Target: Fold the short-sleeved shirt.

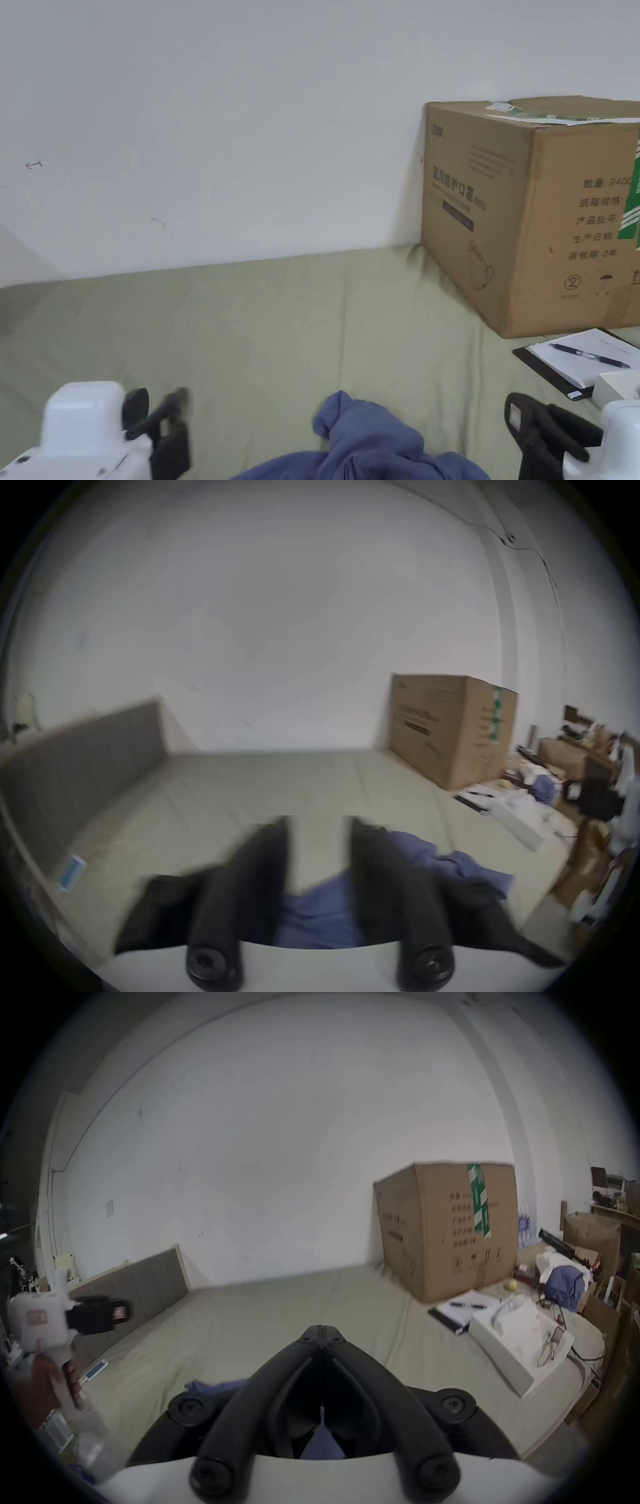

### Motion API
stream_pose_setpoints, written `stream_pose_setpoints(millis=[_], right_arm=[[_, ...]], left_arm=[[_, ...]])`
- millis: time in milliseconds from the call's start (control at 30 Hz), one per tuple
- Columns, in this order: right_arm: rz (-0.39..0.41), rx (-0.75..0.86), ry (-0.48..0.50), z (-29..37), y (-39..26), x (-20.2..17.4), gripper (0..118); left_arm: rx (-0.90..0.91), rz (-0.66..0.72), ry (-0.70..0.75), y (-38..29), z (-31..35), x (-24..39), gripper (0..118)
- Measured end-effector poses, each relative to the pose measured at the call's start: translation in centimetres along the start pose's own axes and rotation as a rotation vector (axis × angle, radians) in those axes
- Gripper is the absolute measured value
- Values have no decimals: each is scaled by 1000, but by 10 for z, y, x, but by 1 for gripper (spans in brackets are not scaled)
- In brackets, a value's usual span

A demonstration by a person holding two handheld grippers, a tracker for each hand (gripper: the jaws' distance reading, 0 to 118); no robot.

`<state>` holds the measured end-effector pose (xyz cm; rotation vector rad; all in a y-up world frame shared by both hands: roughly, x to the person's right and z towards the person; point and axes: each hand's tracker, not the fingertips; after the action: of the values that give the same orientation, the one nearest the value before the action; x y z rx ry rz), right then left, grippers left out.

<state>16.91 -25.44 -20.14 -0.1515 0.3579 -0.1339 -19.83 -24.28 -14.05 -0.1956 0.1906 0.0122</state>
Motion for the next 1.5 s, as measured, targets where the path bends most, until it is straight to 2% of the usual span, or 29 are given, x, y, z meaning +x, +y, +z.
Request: stream_pose_setpoints(millis=[67, 167, 300, 433, 500, 567, 633, 667, 700, 733, 767, 800, 833, 867, 933, 1067, 1133, 1233, 1267, 1333, 1367, 1400, 1500], right_arm=[[2, 77, -19, 7, -2, -6, 0], [5, 141, -72, 12, -8, -14, 0], [-13, 123, -89, 14, -8, -19, 0], [-35, 81, -55, 15, 1, -22, 0], [-40, 57, 2, 13, 7, -22, 0], [-24, 53, 6, 13, 11, -23, 0], [1, 76, 0, 15, 12, -25, 0], [15, 80, 5, 15, 12, -25, 0], [33, 75, 14, 15, 12, -25, 0], [46, 67, 22, 14, 11, -26, 0], [56, 51, 30, 12, 8, -26, 0], [62, 35, 35, 10, 6, -26, 0], [64, 17, 39, 7, 3, -26, 0], [65, -2, 40, 4, 0, -25, 0], [61, -42, 39, -4, -7, -23, 0], [51, -129, 49, -20, -23, -21, 0], [49, -155, 54, -26, -30, -20, 0], [51, -196, 57, -36, -38, -22, 0], [49, -204, 58, -40, -41, -23, 0], [39, -215, 65, -49, -46, -23, 0], [34, -223, 76, -54, -47, -22, 0], [34, -235, 89, -63, -48, -22, 0], [22, -298, 152, -110, -38, -16, 0]], left_arm=[[82, -3, 86, -10, 22, -6, 1], [191, 6, 128, -39, 51, -8, 0], [114, 42, 140, -57, 60, -5, 0], [92, 20, 143, -38, 48, -8, 0], [-35, -37, 105, -11, 16, -18, 0], [-327, -31, 88, 11, -44, -33, 0], [-641, 100, -65, 11, -107, -59, 0], [-729, 206, -184, -1, -136, -73, 0], [-797, 300, -232, -20, -160, -81, 7], [-880, 348, -187, -35, -178, -90, 27], [-915, 357, -138, -52, -193, -95, 62], [-940, 359, -124, -66, -203, -96, 106], [-962, 320, -90, -81, -214, -97, 118], [-969, 292, -53, -93, -218, -95, 114], [-942, 236, -16, -107, -233, -94, 114], [-1103, 202, -10, -143, -259, -87, 112], [-1136, 147, -15, -157, -263, -80, 104], [-1013, 89, 17, -159, -249, -71, 102], [-963, 62, 23, -156, -239, -66, 95], [-886, 35, -12, -148, -219, -55, 50], [-849, 10, -25, -146, -209, -49, 23], [-836, 16, -80, -146, -203, -44, 7], [-777, -39, -81, -146, -182, -39, 7]])
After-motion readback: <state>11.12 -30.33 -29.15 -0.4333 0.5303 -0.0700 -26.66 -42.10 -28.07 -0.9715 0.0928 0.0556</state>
